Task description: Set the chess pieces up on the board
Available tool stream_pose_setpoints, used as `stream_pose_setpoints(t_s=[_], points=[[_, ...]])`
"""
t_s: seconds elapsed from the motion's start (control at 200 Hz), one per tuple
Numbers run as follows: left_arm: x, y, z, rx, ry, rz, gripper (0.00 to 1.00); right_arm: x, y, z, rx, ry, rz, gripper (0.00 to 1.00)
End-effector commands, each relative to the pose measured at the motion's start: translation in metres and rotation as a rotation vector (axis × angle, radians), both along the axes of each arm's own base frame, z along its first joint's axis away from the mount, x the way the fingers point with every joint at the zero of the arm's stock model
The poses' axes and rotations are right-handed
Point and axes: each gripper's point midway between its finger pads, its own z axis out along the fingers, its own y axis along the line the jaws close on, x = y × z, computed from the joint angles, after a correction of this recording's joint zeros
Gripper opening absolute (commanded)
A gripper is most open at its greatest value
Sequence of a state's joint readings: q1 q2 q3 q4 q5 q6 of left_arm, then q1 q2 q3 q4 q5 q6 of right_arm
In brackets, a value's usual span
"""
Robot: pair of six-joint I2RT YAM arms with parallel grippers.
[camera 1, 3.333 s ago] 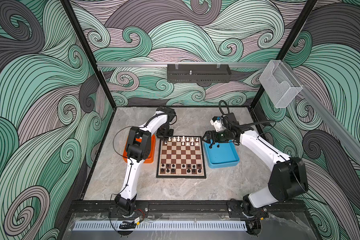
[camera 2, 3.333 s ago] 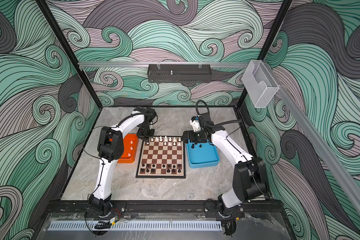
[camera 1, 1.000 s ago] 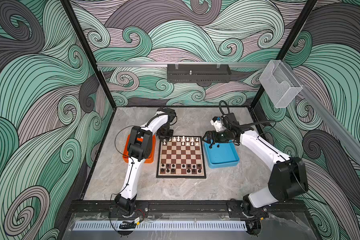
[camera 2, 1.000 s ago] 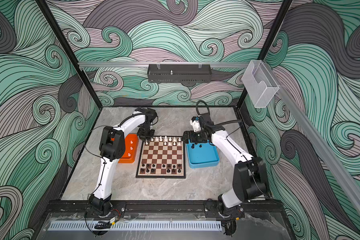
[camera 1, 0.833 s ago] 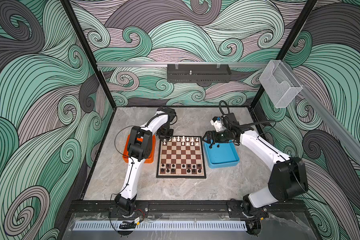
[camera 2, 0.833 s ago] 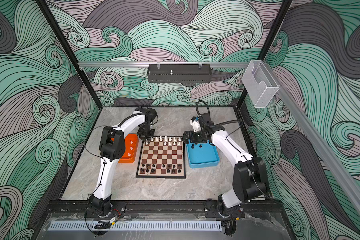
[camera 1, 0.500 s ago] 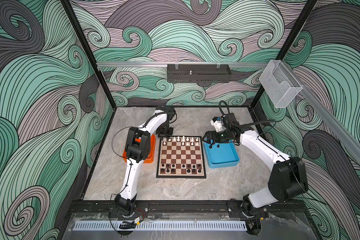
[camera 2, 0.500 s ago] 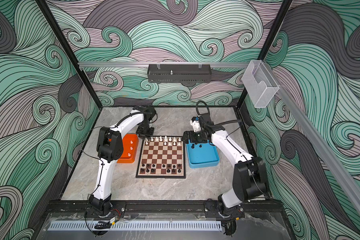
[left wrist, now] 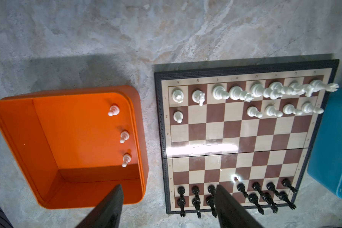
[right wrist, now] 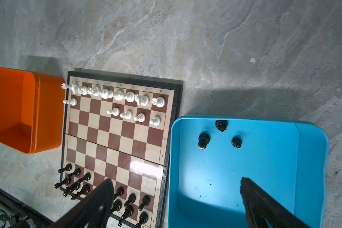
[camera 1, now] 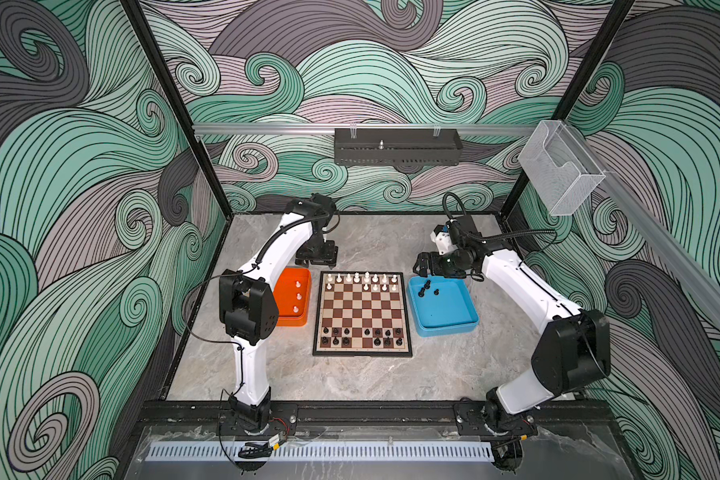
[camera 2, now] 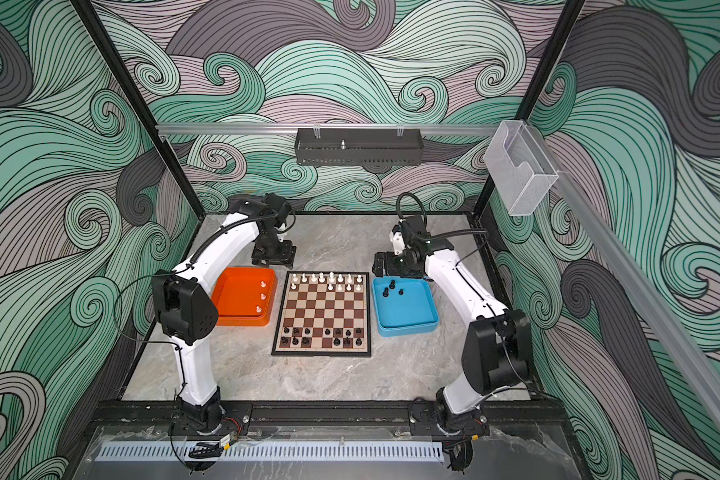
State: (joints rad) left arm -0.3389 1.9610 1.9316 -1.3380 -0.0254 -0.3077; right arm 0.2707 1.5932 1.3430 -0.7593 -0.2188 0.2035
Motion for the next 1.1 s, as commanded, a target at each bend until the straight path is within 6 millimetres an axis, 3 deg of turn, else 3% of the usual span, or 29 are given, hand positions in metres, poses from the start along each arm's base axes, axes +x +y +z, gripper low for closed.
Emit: stream_pose_setpoints(t_s=[0.0, 0.17, 0.385, 0.761, 1.091], points=[[-0.012, 0.026, 0.006, -0.025, 0.024, 0.108, 0.83, 0.004, -0.014, -0.009, -0.059, 0.049, -0.05, 0.99], [-0.021, 0.066, 0.004, -0.02, 0.016, 0.232, 0.96, 0.011, -0.024, -0.018, -0.076, 0.078, -0.09, 1.0], [-0.027, 0.096, -0.005, -0.099, 0.044, 0.343, 0.99, 0.012, -0.046, -0.041, -0.111, 0.161, -0.166, 0.98], [-0.011, 0.117, -0.013, -0.169, 0.043, 0.371, 0.99, 0.006, -0.034, -0.055, -0.117, 0.204, -0.141, 0.79], [-0.005, 0.117, -0.015, -0.204, 0.044, 0.354, 0.99, 0.002, -0.019, -0.08, -0.175, 0.241, -0.099, 0.56]])
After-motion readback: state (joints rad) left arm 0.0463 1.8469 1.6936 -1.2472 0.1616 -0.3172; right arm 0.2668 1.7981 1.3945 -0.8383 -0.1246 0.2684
